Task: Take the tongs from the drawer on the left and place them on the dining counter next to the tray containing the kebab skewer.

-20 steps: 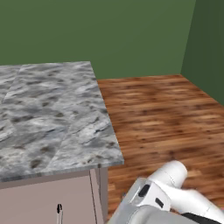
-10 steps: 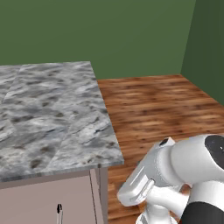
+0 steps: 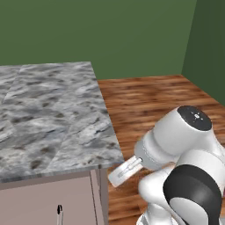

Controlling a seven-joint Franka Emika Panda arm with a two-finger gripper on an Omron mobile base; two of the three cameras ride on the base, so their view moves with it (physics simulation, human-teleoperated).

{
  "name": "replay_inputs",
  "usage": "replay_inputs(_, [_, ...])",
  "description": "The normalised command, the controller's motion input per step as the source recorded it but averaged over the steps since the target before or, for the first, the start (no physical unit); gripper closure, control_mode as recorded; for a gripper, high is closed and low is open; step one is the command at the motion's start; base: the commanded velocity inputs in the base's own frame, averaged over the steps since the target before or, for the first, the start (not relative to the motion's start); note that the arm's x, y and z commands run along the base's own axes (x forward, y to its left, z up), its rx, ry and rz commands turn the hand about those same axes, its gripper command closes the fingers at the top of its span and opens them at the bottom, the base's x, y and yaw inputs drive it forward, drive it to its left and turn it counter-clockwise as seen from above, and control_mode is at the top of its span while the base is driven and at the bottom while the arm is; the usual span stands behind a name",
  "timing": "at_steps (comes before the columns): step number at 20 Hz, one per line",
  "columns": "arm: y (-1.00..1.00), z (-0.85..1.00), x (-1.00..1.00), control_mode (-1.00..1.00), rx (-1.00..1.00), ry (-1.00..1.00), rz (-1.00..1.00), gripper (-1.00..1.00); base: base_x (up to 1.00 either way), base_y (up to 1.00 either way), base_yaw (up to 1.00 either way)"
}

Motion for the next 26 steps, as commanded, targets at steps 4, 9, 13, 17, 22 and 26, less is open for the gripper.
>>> replay_inputs(4, [0.42, 0.00, 0.07, -1.00, -0.03, 0.22, -0.32, -1.00, 0.00, 0.00, 0.00])
replay_inputs(9, [0.09, 0.00, 0.01, -1.00, 0.00, 0.10, -0.13, -1.00, 0.00, 0.00, 0.00])
replay_inputs(13, [0.00, -0.25, 0.08, -1.00, 0.00, 0.04, 0.00, -1.00, 0.00, 0.00, 0.00])
replay_inputs(17, [0.00, -0.57, 0.09, -1.00, 0.00, 0.13, 0.00, -1.00, 0.00, 0.00, 0.00])
replay_inputs(22, [0.02, -0.43, 0.05, -1.00, 0.00, 0.17, 0.00, -1.00, 0.00, 0.00, 0.00])
replay_inputs(26, [0.16, -0.38, 0.06, -1.00, 0.00, 0.15, 0.00, -1.00, 0.00, 0.00, 0.00])
